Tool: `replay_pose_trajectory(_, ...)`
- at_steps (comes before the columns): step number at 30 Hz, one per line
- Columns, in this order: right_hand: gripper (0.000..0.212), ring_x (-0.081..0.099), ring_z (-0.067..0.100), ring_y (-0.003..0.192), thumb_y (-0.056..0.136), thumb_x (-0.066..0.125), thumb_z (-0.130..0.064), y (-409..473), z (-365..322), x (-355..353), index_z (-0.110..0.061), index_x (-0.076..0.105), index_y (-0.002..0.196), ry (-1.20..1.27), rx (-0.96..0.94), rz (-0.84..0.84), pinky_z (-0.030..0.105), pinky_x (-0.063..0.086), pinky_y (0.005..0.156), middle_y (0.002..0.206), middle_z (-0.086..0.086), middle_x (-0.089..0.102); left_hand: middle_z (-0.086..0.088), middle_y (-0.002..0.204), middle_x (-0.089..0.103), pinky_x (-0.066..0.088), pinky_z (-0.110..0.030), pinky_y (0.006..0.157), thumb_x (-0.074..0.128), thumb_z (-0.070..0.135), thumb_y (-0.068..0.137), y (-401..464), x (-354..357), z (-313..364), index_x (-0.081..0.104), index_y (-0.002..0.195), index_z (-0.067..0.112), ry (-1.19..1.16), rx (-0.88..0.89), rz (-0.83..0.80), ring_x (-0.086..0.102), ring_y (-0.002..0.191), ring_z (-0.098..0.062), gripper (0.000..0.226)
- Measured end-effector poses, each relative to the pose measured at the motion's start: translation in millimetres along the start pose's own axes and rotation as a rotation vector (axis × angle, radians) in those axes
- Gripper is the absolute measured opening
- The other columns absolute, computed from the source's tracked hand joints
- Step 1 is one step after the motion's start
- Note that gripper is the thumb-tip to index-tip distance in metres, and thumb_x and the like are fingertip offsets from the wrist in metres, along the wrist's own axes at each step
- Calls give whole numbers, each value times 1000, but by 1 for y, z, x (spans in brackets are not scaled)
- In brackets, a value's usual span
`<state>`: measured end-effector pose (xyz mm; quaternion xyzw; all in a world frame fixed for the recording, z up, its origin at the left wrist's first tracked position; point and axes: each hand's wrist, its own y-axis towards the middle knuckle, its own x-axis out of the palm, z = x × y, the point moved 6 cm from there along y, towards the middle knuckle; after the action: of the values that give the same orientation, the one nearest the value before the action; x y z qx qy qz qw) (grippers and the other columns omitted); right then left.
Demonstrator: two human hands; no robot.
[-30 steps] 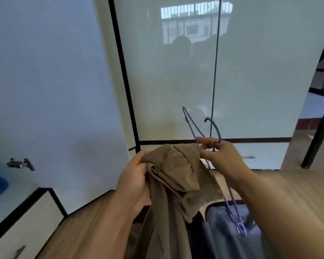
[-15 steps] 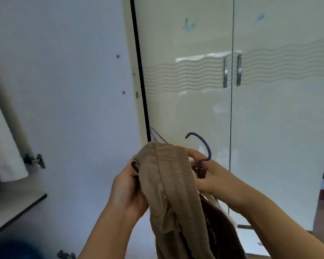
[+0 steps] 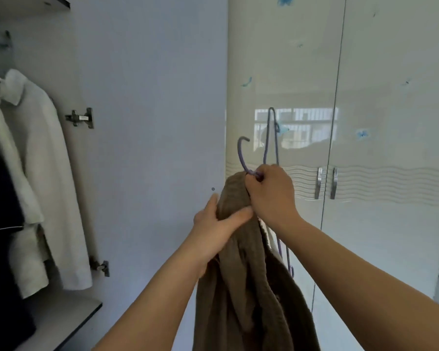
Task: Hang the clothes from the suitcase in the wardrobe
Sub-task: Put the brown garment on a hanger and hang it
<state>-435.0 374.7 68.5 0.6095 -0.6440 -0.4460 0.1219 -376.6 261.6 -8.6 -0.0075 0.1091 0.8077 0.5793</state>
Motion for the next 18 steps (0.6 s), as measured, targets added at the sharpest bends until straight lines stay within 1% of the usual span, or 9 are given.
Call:
replay_pose_trajectory(2,37,36,9,63,92,50,-20,5,-20,11,-22,34,58,-24,2,5,26,22,55,74,2,41,2,135,45,47,-40,98,64,71,59,-2,-13,21,54,124,39,399,93,66,50,119,-19,74)
replay_pose_trajectory(4,39,34,7,58,92,50,-18,1,-40,25,-19,33,57,-15,-18,1,18,27,52,68,1,36,1,126,39,43,-43,101,63,61,69,-8,-29,34,57,116,30,735,133,182,41,119,-20,57)
replay_pose_trajectory(6,40,33,6,57,90,51,-15,-3,-55,36,-18,32,55,5,-34,10,11,29,53,65,-1,33,1,116,36,45,-40,96,60,44,78,-15,-40,44,53,109,27,848,197,209,41,112,-21,36)
replay_pose_trajectory(9,39,33,6,58,91,51,-16,-2,-71,47,-19,32,56,9,-33,20,13,27,51,66,-3,33,-5,107,58,52,-35,83,59,26,85,-19,-63,40,55,100,20,755,237,-3,58,99,-22,17)
replay_pose_trajectory(11,38,34,9,57,91,50,-18,0,-75,54,-20,33,57,1,5,12,19,23,51,65,-2,33,-1,108,67,54,-34,89,71,24,84,-24,-86,26,61,111,20,537,133,-234,65,100,-17,29)
replay_pose_trajectory(13,36,36,15,59,90,49,-18,1,-73,58,-19,35,57,20,50,20,26,24,53,65,0,36,1,114,68,52,-33,95,75,29,79,-32,-107,8,62,117,20,353,-10,-400,66,104,-15,41)
replay_pose_trajectory(14,35,36,16,59,90,49,-18,-1,-73,61,-19,36,57,27,61,25,27,25,53,66,2,38,1,114,68,51,-32,97,72,35,77,-34,-118,-1,62,117,20,346,-57,-431,65,105,-15,44)
replay_pose_trajectory(16,34,43,17,61,90,49,-19,-5,-74,65,-19,39,58,21,75,23,28,33,55,71,6,45,0,111,69,50,-31,97,63,45,80,-34,-137,-19,66,111,18,355,-115,-400,65,105,-15,41)
replay_pose_trajectory(18,31,55,24,69,90,50,-19,-9,-76,72,-19,44,60,31,86,-1,35,46,64,76,11,55,-4,104,72,52,-30,92,56,41,90,-34,-150,-26,69,100,16,294,-144,-310,68,99,-18,30)
